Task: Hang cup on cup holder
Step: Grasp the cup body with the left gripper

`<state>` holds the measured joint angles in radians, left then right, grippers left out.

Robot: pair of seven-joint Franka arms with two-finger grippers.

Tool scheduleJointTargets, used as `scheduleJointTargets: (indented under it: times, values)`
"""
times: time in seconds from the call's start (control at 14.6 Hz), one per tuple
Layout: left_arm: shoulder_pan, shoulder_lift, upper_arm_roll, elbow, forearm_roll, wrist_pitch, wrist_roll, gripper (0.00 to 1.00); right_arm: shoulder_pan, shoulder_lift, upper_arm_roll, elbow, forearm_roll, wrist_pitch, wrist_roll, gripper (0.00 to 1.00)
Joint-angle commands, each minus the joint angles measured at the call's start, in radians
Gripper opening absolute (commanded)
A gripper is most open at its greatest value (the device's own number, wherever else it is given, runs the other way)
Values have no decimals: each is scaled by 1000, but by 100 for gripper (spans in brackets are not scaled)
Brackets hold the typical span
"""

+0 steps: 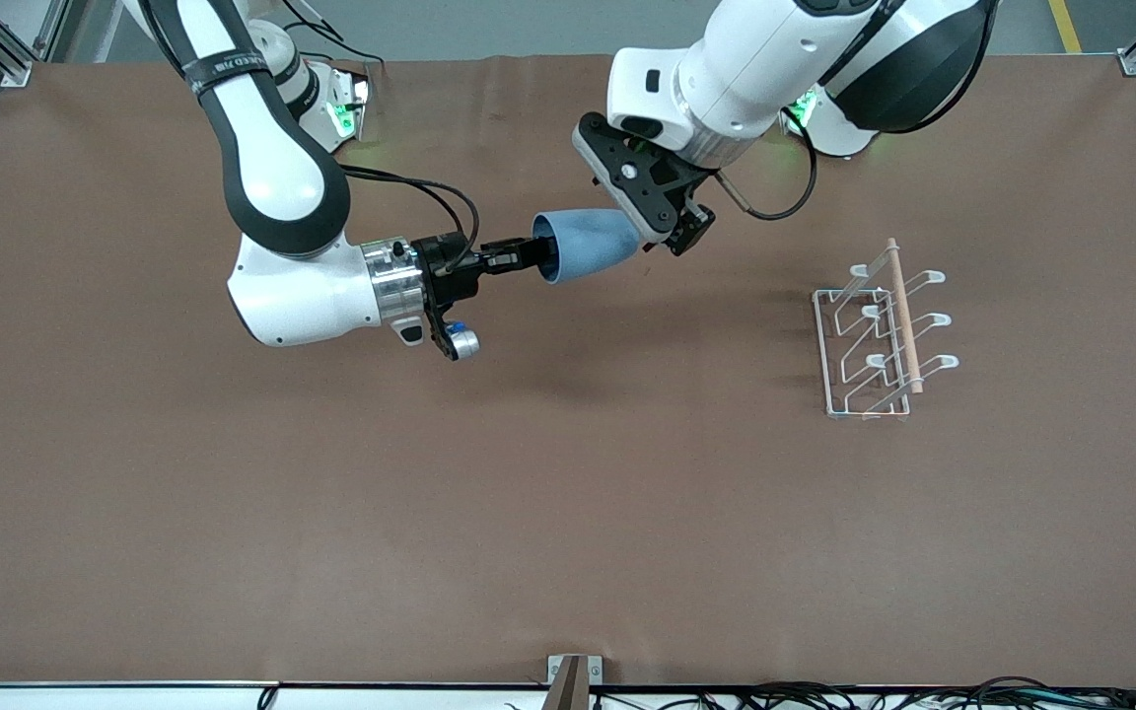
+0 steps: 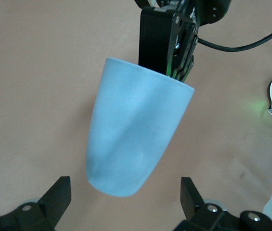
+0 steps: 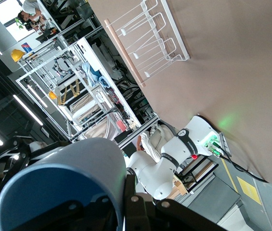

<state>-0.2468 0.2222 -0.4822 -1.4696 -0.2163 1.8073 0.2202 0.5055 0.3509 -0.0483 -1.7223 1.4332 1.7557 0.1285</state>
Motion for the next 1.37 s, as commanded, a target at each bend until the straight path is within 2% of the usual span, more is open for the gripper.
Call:
scheduleJointTargets:
  times: [0.0,0.75,0.82,0.96,1.1,1.3]
  values:
    - [-19,31,-3,22,-5,30,30,100,8,-15,-7,-13,32,5,-16,2]
    - [-60,94,-3,25,-3,129,169,100,25,-18,-7,-11,33,27,-15,2]
    - [-60,94,-3,25,-3,129,192,96,27,-18,-7,-11,33,36,-15,2]
    - [-51,94,-3,23,-5,129,250,67,30,-18,-7,-11,33,38,-16,2]
    - [-42,94,-3,22,-14,129,288,56,30,-18,-7,-11,33,38,-15,2]
    - [-40,92,-1,22,-15,122,288,47,30,-18,-7,-13,33,38,-15,4]
